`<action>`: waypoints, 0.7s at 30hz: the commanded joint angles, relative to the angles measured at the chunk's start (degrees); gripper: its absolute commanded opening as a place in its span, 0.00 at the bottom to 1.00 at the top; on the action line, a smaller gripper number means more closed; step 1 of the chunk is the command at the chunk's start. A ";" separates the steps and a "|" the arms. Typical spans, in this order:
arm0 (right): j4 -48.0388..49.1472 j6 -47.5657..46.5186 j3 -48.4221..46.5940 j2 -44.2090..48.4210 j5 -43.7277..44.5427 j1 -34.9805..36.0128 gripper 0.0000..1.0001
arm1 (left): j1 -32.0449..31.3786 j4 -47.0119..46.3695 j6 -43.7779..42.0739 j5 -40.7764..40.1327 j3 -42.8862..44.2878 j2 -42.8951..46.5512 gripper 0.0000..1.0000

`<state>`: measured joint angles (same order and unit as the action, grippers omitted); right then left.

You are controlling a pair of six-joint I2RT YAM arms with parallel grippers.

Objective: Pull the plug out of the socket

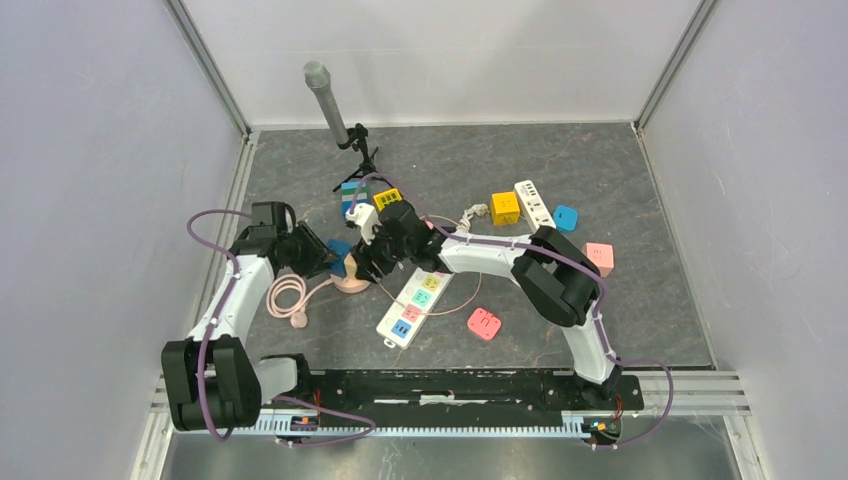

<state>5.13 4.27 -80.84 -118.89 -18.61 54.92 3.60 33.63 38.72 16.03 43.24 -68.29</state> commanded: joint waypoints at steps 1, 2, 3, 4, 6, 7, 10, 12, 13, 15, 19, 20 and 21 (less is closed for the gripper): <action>2.00 -3.20 -7.21 1.38 0.55 5.49 0.00 | -1.39 7.04 -1.81 -8.37 -2.91 -3.44 0.40; 1.26 -3.79 -7.47 1.30 1.60 6.02 0.00 | -1.66 7.07 -1.72 -8.56 -2.94 -3.70 0.40; 1.19 -3.80 -7.47 1.30 1.98 6.10 0.00 | -1.75 7.06 -1.71 -8.71 -2.95 -3.87 0.40; 1.46 -3.75 -7.35 1.54 2.33 5.77 0.00 | -1.97 7.06 -1.71 -8.82 -2.91 -3.99 0.40; 5.42 -0.11 -5.74 2.40 -0.48 3.81 0.00 | -2.16 7.05 -1.65 -9.16 -3.25 -4.08 0.40; 8.27 3.88 -4.32 2.73 -3.44 2.43 0.00 | -2.34 7.02 -1.64 -9.41 -3.36 -4.12 0.40; 12.58 9.08 -3.37 3.07 -5.87 0.57 0.00 | -2.75 7.06 -1.04 -10.11 -3.76 -4.20 0.40; 4.75 1.92 -8.13 1.85 -2.17 2.97 0.00 | -2.85 7.02 -0.60 -10.53 -3.85 -4.84 0.40; 0.88 -2.07 -10.60 1.12 1.15 4.84 0.00 | -2.89 6.98 -0.44 -10.65 -3.78 -5.23 0.40; -4.65 -9.29 -12.88 -0.45 7.98 7.75 0.00 | -2.89 6.98 -0.24 -10.84 -3.91 -5.78 0.39; -3.94 -11.54 -10.04 0.35 11.79 8.39 0.00 | -4.43 6.81 -0.13 -11.09 -4.21 -5.90 0.39; -2.22 -10.18 -8.52 1.28 10.72 7.74 0.00 | -4.64 6.85 -0.12 -11.17 -4.24 -5.87 0.39; 0.19 -7.57 -7.02 2.11 7.11 6.62 0.00 | -4.71 6.84 0.02 -11.27 -4.38 -5.88 0.39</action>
<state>-5.93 -4.38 -87.79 -120.70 -4.14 60.25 1.28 32.97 40.12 12.23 43.59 -69.65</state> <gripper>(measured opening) 0.646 0.400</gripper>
